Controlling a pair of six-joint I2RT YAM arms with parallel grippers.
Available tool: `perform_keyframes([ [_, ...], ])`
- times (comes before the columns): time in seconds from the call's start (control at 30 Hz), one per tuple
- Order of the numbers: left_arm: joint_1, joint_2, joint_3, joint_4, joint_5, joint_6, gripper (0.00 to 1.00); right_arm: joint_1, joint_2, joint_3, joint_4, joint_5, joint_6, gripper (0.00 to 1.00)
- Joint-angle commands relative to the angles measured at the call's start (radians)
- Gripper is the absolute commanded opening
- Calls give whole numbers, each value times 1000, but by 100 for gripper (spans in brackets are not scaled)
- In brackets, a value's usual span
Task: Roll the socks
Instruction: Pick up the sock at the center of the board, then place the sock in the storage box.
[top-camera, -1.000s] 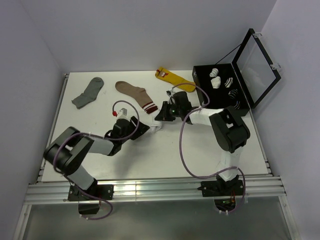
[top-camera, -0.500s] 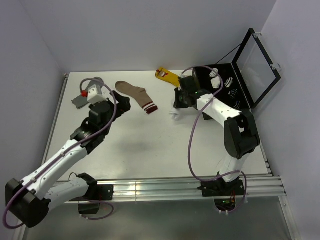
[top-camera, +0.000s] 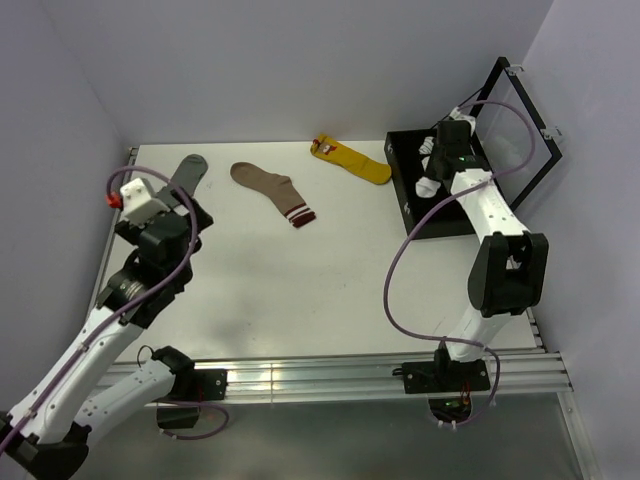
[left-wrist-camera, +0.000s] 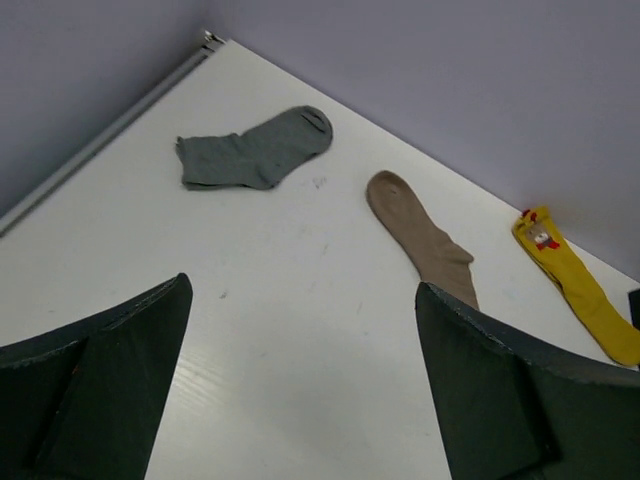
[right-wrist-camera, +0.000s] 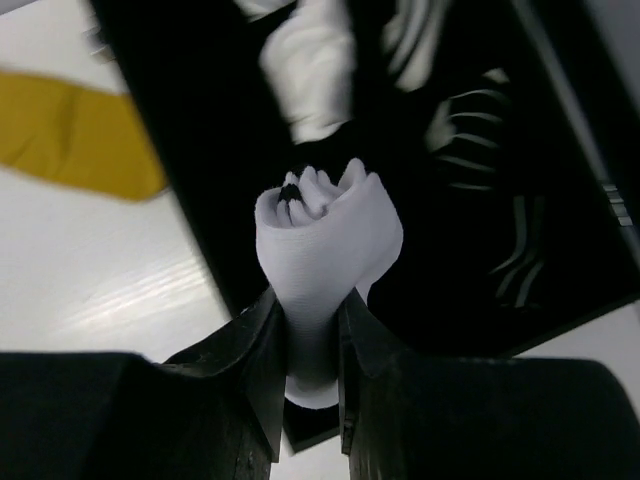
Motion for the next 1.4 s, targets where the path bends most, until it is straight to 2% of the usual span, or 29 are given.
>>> perform_keyframes([
  [0.0,7,-124,-83,93,-111,164,98,-33,57,47,82,148,-51,0],
  [0.03,8,-156,-113,129,-107,199,95,-34,93,81,70,174,-56,0],
  [0.17,10,-328,-247,259,-148,296,92,-73,155,115,113,251,-96,0],
  [0.3,10,-391,-296,337,-213,345,93,-79,227,165,128,319,-119,0],
  [0.43,10,-373,-315,353,-243,352,95,-80,261,176,171,348,-131,0],
  [0.67,27,-286,-298,333,-217,326,94,-79,299,178,210,343,-153,0],
  [0.93,53,-289,-302,322,-193,310,94,-79,345,159,210,264,-142,0],
  [1.2,64,-287,-302,324,-170,309,94,-77,357,185,144,133,-107,0],
  [1.37,70,-275,-295,308,-159,296,94,-79,379,231,35,93,-30,0],
])
